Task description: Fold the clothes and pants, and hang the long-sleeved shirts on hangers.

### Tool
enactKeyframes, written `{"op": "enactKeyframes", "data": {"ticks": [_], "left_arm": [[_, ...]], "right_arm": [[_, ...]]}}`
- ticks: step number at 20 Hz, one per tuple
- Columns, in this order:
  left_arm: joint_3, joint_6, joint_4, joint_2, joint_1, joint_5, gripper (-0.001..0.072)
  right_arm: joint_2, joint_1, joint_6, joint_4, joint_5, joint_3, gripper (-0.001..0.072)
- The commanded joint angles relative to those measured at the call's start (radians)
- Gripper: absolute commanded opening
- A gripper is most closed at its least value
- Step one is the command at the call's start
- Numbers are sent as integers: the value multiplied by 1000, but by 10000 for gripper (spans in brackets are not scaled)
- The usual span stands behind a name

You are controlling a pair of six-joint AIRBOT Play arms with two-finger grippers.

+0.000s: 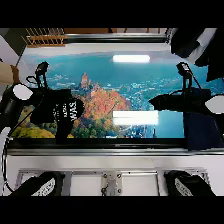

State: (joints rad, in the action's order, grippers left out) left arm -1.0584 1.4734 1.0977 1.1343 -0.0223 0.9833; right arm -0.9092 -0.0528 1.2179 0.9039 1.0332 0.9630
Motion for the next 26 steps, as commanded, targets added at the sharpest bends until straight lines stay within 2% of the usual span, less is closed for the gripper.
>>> {"op": "enactKeyframes", "data": {"ticks": [1, 9, 10, 11, 12, 13, 16, 20, 21, 23, 24, 25, 26], "left_arm": [[0, 0, 0, 0, -1, 0, 7], [0, -1, 3, 0, -1, -5, 9], [-1, -50, 10, 3, -1, -19, 297], [-3, -216, 12, 26, 0, -21, 713], [-16, -274, 46, 58, 0, 1, 713], [-34, -283, 106, 98, -8, 25, 713], [-82, -284, 290, 246, -60, 34, 713], [-149, -284, 415, 426, -149, 34, 713], [-162, -278, 451, 457, -167, 35, 712], [-200, -202, 518, 509, -198, 53, 710], [-220, -150, 535, 525, -205, 68, 557], [-241, -115, 533, 534, -210, 87, 273], [-259, -90, 533, 533, -210, 104, 65]], "right_arm": [[1, -1, 0, 0, 0, 0, 16], [1, -1, 0, 0, 0, 0, 16], [1, -1, 0, 0, 0, 0, 16], [1, -1, 0, 0, 0, 0, 17], [1, -1, 0, 0, 0, 0, 16], [1, -1, 0, 0, 0, 0, 16], [1, -1, 0, 0, 0, 0, 16], [1, -1, 0, 0, 0, 0, 16], [1, -1, 0, 0, 0, 0, 16], [1, -1, 0, 0, 0, 0, 16], [1, -1, 0, 0, 0, 0, 16], [1, -1, 0, 0, 0, 0, 16], [1, -1, 0, 0, 0, 0, 16]]}}
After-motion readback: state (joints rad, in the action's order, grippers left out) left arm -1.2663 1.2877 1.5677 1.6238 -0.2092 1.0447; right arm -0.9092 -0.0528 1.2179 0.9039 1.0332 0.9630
